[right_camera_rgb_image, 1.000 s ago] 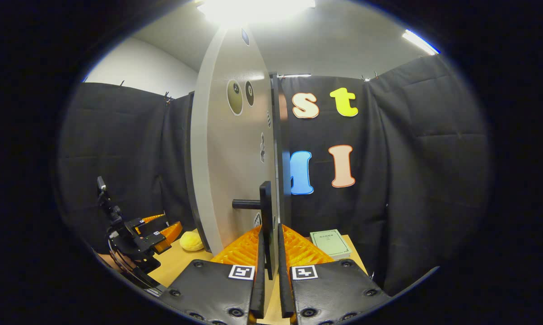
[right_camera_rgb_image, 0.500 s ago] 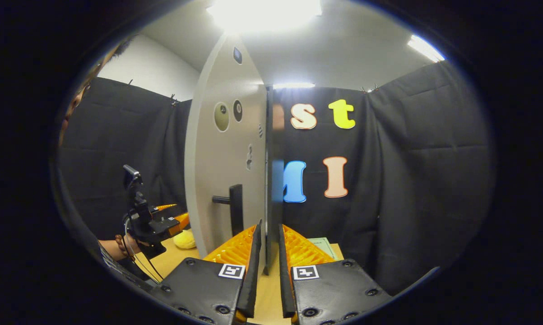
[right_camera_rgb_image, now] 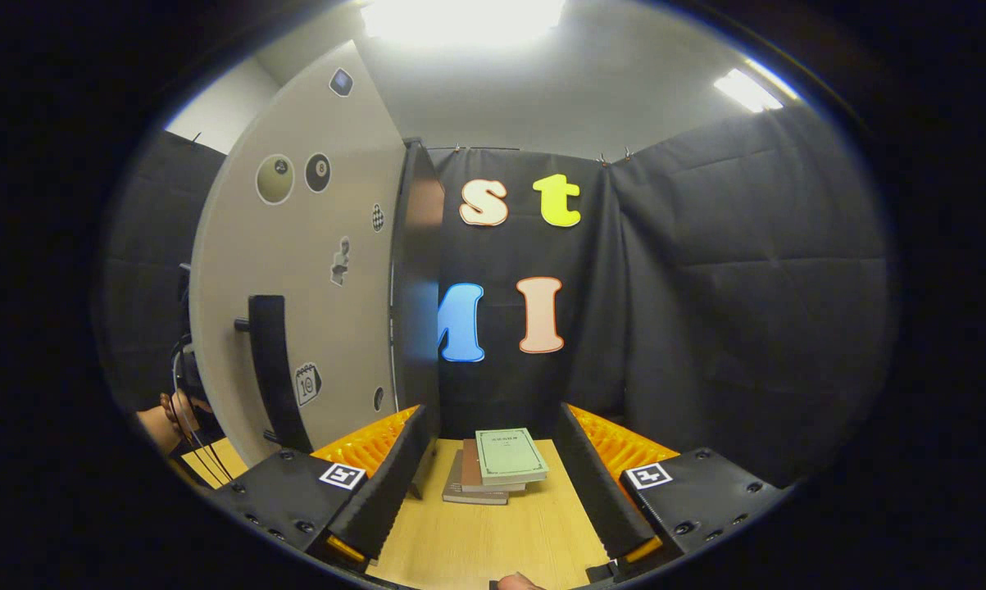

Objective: Open the cabinet door with the right hand, grasp the bottle in the cabinet with the left hand and place it on the coaster, then close the cabinet door with the right hand.

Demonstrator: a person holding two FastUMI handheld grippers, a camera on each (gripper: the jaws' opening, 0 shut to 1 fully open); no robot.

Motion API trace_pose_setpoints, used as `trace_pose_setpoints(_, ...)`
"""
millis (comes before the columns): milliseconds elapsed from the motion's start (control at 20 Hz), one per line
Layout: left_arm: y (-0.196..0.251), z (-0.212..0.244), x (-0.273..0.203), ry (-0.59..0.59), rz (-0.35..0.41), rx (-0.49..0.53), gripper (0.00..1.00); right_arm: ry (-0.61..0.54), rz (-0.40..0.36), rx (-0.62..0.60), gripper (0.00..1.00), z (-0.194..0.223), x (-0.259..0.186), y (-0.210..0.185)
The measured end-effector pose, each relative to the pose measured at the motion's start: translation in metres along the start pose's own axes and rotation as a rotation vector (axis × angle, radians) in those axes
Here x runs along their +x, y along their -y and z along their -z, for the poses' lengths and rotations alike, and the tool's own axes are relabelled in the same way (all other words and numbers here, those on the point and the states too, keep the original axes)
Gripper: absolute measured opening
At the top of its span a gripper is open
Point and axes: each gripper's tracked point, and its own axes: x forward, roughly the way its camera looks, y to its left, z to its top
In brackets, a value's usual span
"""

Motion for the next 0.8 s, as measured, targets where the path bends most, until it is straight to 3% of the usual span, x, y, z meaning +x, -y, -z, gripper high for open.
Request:
trace_pose_setpoints(200,-0.015,0.009,0.043,-0.026,-0.006,-0.047,0.84,-0.033,0.028,0.038,0.99,0.017,0.017,0.020)
trace_pose_setpoints(450,-0.026,0.027,0.090,-0.074,-0.007,-0.020,0.83,-0.072,0.076,0.081,0.99,0.033,0.033,0.043)
trace_pose_setpoints(800,-0.043,0.063,0.124,-0.143,-0.028,-0.076,0.82,-0.112,0.110,0.078,0.98,0.047,0.053,0.053)
